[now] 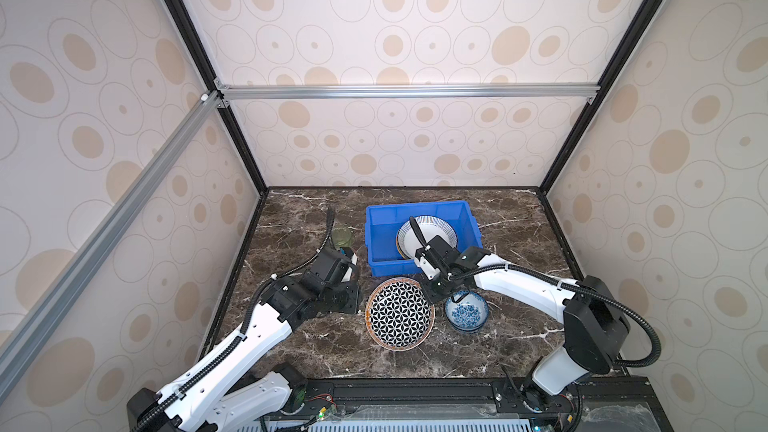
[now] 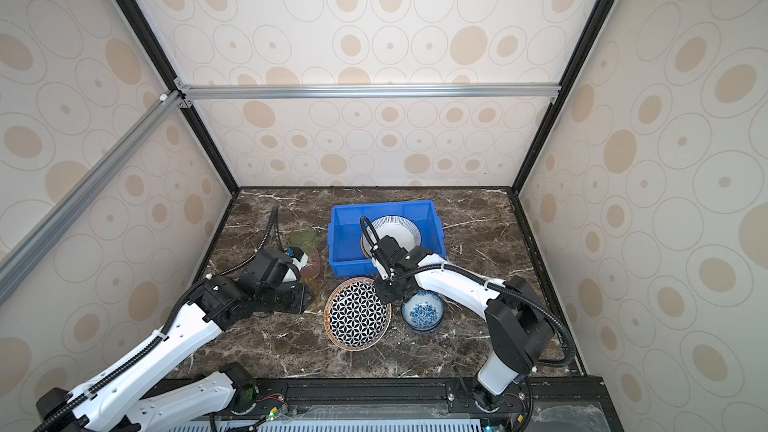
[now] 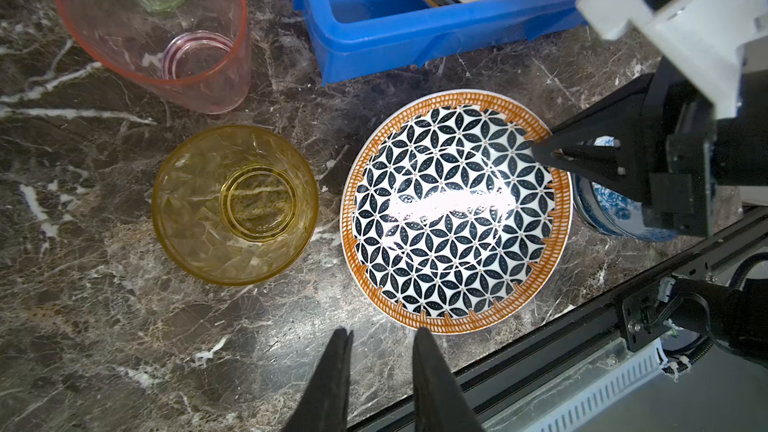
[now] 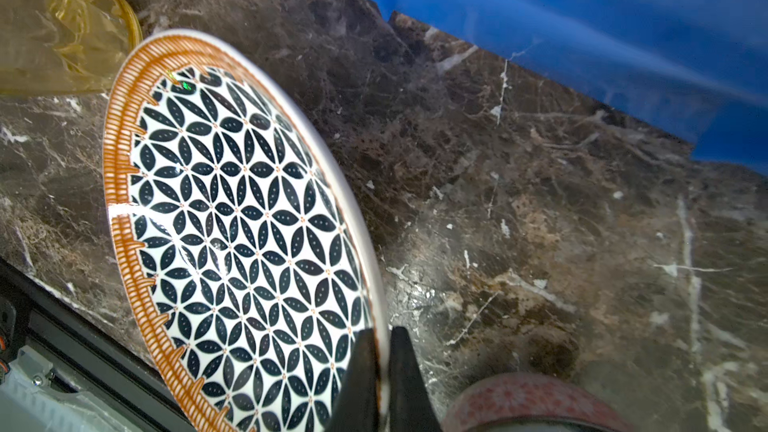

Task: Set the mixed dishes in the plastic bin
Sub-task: 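Grip the geometric plate rim with the right gripper and tilt it up, then lift the geometric plate on edge toward the blue bin with the right gripper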

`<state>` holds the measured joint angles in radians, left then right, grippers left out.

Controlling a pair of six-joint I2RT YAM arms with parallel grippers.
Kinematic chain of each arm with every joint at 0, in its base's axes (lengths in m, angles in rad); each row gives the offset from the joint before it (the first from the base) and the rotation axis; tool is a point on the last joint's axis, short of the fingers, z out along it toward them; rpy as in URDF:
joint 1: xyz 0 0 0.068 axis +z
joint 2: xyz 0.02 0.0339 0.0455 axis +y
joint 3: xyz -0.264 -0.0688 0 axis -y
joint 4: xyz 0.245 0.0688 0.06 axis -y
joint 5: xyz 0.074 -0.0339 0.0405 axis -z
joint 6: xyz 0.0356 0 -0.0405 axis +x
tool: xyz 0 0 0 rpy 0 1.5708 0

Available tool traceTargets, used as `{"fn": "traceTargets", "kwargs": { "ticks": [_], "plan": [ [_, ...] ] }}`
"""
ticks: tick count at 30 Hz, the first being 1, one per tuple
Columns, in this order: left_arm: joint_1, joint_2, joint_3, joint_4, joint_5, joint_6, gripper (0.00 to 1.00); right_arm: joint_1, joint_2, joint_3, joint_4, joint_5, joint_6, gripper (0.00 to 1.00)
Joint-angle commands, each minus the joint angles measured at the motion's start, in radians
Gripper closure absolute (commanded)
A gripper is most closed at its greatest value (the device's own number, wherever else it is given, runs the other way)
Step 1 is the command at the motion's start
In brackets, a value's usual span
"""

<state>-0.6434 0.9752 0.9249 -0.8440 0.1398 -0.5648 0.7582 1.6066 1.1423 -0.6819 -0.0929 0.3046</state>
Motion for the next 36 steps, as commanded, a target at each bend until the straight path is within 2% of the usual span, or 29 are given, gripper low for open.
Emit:
{"fn": "traceTargets", "kwargs": {
  "ticks": [1,13,36],
  "plan": [
    [-0.009,0.000,0.039,0.008,-0.012,-0.007,0.73,0.001,-0.042,-0.009,-0.043,0.053,-0.017,1.00],
    [-0.010,-0.018,0.061,0.017,-0.039,-0.017,0.74,0.001,-0.135,0.009,-0.087,0.090,-0.011,1.00],
    [-0.009,-0.040,0.092,0.013,-0.060,-0.024,0.75,0.001,-0.253,0.010,-0.034,0.054,0.021,1.00]
  ]
}}
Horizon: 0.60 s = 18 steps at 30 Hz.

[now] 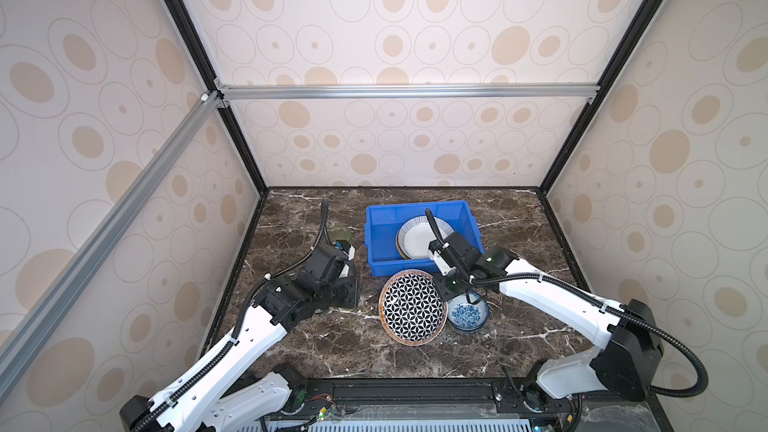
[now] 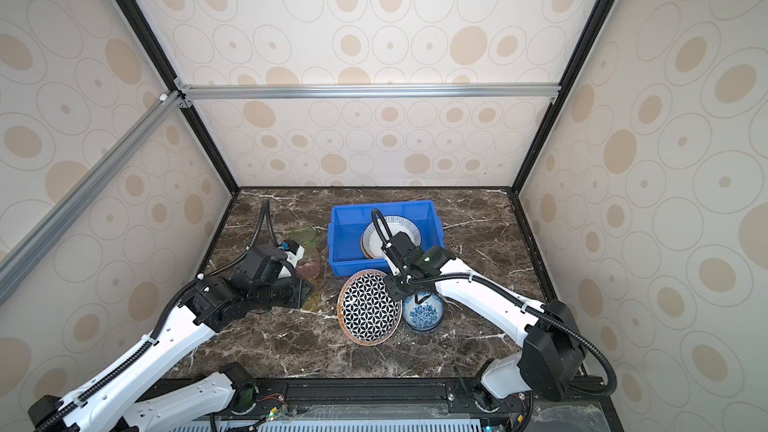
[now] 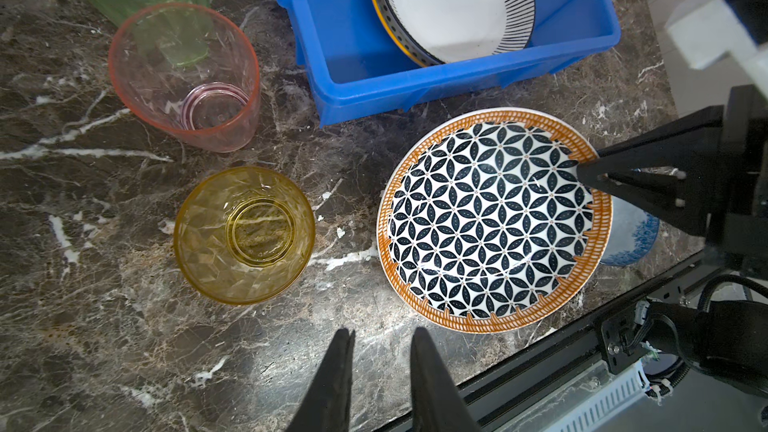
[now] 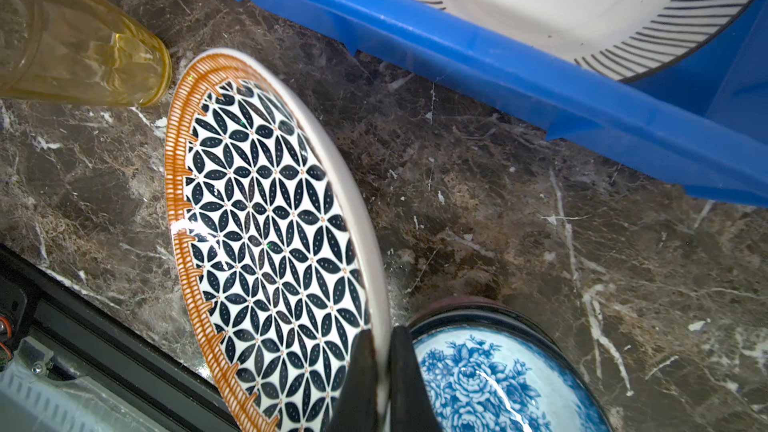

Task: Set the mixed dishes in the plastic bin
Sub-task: 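Lift the geometric plate on edge toward the blue bin with the right gripper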

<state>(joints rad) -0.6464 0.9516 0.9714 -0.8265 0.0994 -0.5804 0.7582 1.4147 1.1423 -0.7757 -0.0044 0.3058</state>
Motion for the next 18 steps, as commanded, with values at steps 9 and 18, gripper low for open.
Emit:
{"fn": "traceTargets", "kwargs": {
  "ticks": [9,18],
  "plan": [
    [-0.007,0.004,0.065,0.014,-0.020,-0.001,0.75,0.001,-0.110,0.013,0.078,-0.009,0.032,1.00],
    [-0.007,0.025,0.097,0.052,-0.032,0.004,0.75,-0.005,-0.161,0.013,0.089,0.058,0.037,1.00]
  ]
}}
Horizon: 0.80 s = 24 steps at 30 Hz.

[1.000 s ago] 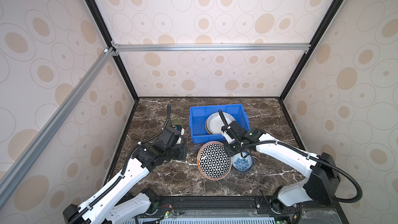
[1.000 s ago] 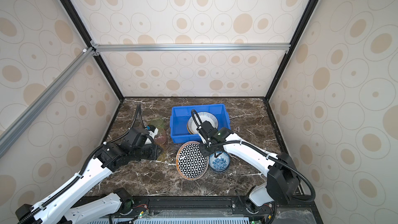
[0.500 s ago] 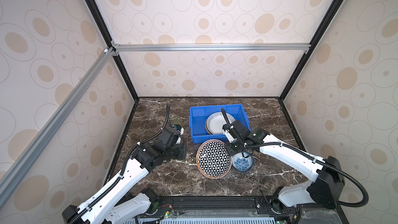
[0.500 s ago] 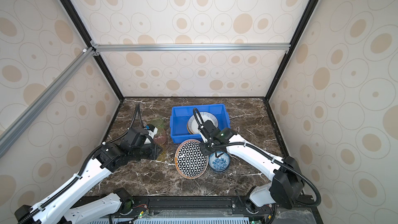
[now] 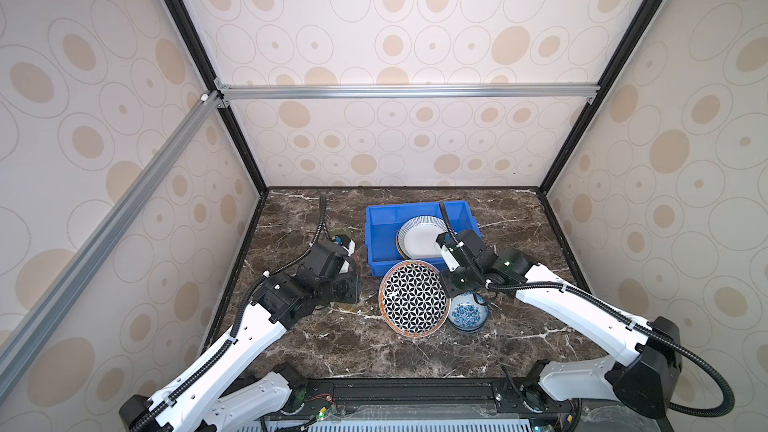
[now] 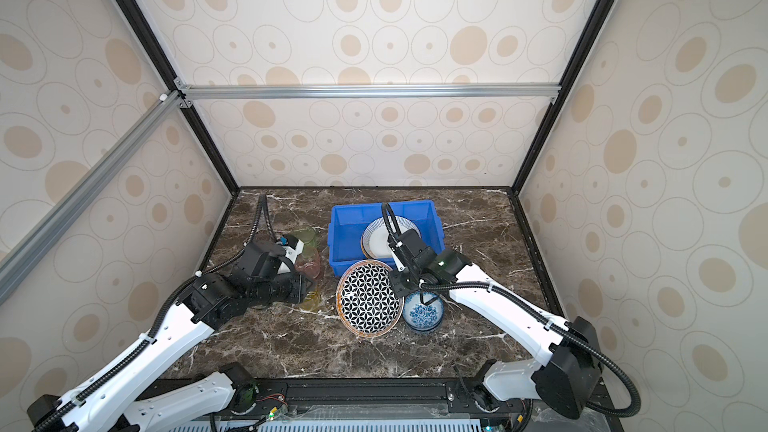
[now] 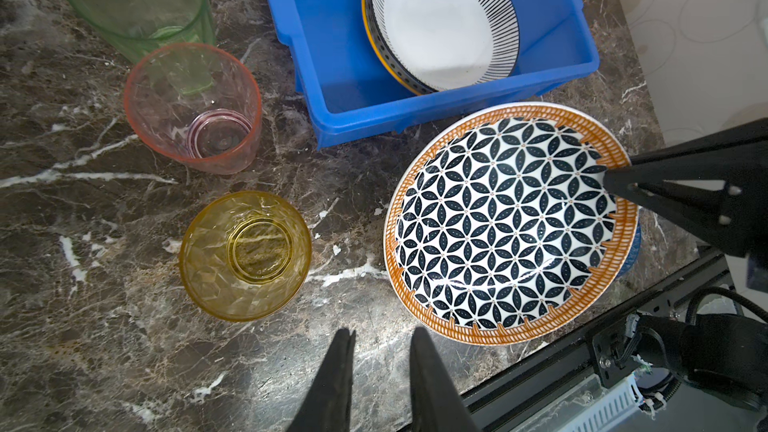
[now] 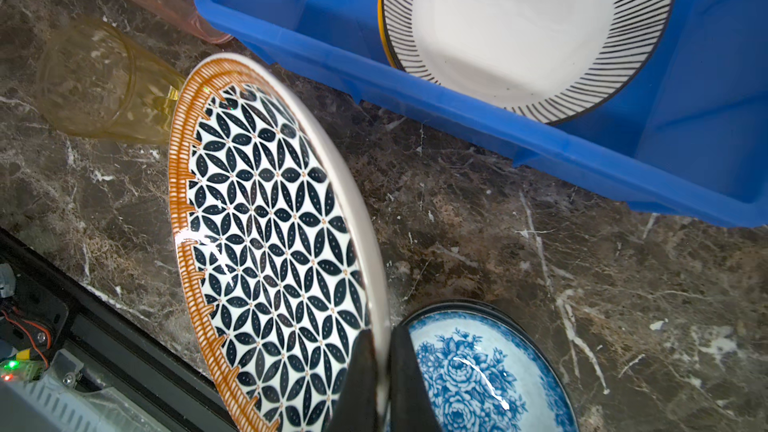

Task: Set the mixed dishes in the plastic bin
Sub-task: 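Lift the geometric plate on edge toward the blue bin with the right gripper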

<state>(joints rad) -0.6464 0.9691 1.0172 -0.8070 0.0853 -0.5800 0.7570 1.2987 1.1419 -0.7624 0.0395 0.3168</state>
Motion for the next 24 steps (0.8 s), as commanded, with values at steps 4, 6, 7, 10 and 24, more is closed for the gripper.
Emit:
{"fn": "traceTargets", "kwargs": {
  "ticks": [4,6,7,10,24],
  "plan": [
    [-0.007,0.030,0.060,0.089,0.005,0.007,0.75,-0.021,-0.066,0.010,0.094,0.020,0.046,1.00],
    [-0.007,0.047,0.069,0.088,0.007,0.015,0.75,-0.031,-0.084,0.007,0.106,0.021,0.054,1.00],
    [-0.007,0.053,0.074,0.085,0.001,0.017,0.75,-0.039,-0.094,0.002,0.114,0.022,0.058,1.00],
    [-0.007,0.063,0.084,0.093,-0.009,0.021,0.75,-0.066,-0.126,-0.014,0.137,0.015,0.073,1.00],
    [-0.007,0.139,0.127,0.141,0.008,0.055,0.75,-0.229,-0.165,-0.048,0.238,-0.128,0.139,1.00]
  ]
}}
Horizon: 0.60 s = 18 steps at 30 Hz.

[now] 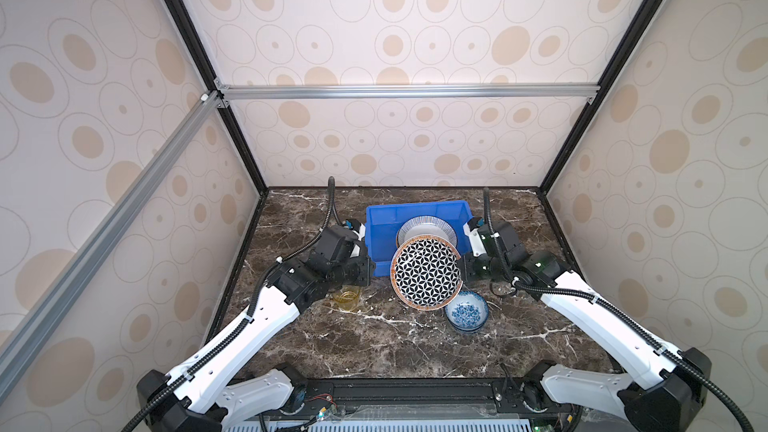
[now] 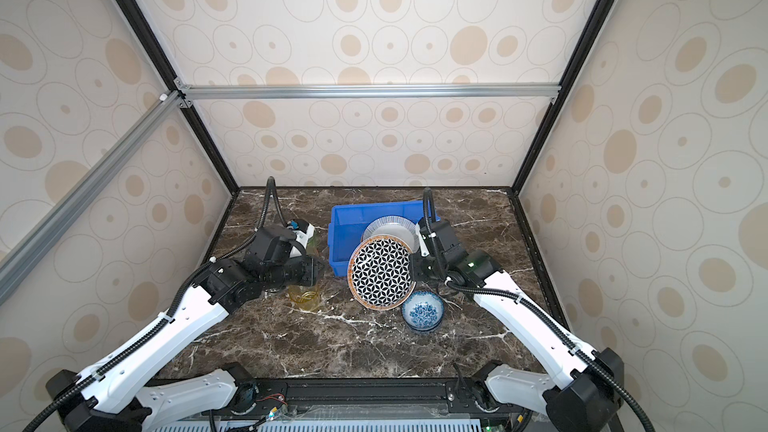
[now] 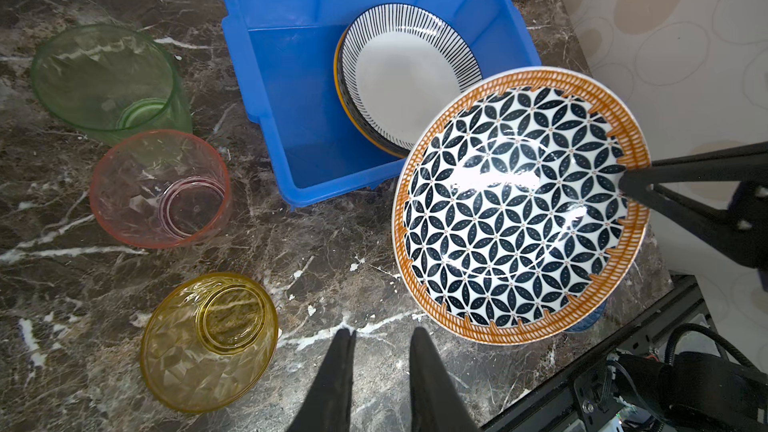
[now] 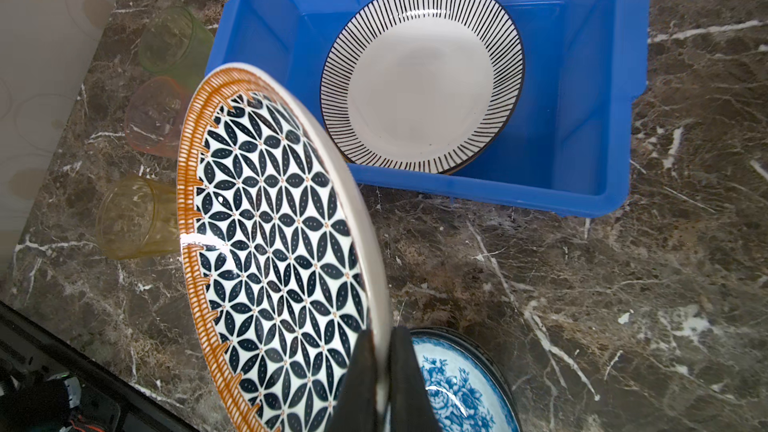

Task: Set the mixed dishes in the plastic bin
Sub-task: 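Lift the geometric plate on edge toward the blue bin with the right gripper, then lower the geometric plate into the bin against the striped plate with the right gripper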

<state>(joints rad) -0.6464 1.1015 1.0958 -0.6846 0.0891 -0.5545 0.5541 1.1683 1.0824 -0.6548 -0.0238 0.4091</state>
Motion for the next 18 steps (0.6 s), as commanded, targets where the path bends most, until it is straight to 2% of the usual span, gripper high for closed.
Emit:
{"fn": "traceTargets", "kwargs": {
  "ticks": [1,18],
  "plan": [
    [-0.007,0.012,0.052,0.021,0.004,0.032,0.75,-0.041,-0.034,0.011,0.137,-0.078,0.051,1.00],
    [-0.007,0.102,0.097,0.052,0.003,0.065,0.75,-0.204,0.026,0.017,0.259,-0.217,0.110,1.00]
  ]
}}
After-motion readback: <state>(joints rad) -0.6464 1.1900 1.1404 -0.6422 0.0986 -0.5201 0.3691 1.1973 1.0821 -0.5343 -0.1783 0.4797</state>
